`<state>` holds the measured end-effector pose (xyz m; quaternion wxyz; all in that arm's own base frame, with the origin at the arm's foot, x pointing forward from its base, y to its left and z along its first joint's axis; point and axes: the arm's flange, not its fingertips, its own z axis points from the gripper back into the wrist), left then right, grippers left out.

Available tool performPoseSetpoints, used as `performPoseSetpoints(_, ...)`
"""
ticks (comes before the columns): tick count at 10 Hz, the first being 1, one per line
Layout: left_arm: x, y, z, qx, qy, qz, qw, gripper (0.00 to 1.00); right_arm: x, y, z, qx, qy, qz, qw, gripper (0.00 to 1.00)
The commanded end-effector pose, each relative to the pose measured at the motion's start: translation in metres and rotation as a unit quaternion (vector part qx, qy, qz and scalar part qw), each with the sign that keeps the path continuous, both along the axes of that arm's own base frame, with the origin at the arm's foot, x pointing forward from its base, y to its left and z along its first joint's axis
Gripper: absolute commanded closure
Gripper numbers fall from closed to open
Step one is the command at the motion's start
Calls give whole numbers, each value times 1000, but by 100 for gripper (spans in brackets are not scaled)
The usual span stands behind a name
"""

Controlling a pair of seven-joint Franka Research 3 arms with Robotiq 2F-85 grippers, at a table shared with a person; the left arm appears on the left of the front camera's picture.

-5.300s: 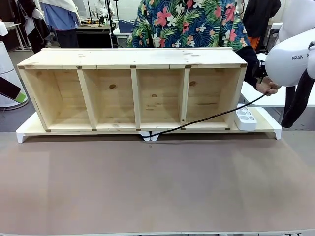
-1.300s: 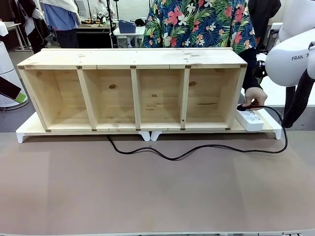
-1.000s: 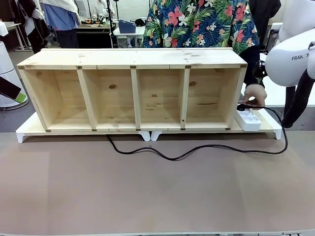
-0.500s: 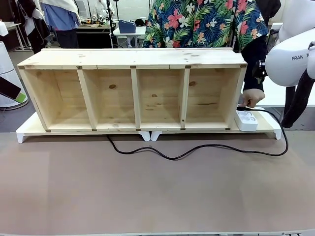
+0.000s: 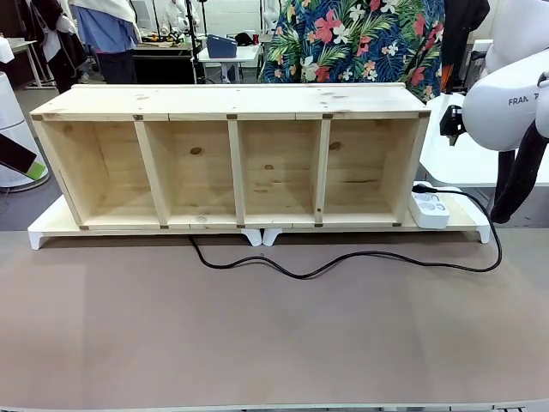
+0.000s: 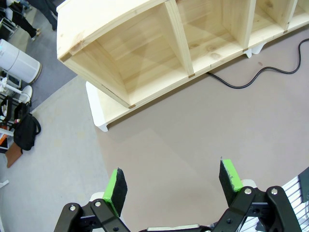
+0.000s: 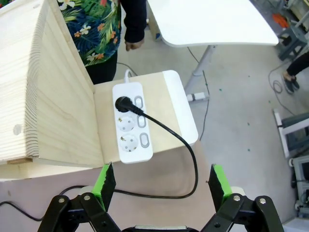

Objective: Perform cable management.
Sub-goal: Release the Power Cable when the human grasps it.

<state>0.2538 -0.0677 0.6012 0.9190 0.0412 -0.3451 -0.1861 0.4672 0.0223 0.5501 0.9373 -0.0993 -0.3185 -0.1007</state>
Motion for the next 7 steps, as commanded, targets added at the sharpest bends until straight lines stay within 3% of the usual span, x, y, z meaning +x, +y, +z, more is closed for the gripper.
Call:
performPoseSetpoints(1,0,1,1,3,-3,-5,1000,0,1,1,-2,-1,4,0,1000,0)
performPoseSetpoints(7,0,1,1,3,-3,-5,1000,0,1,1,-2,-1,4,0,1000,0)
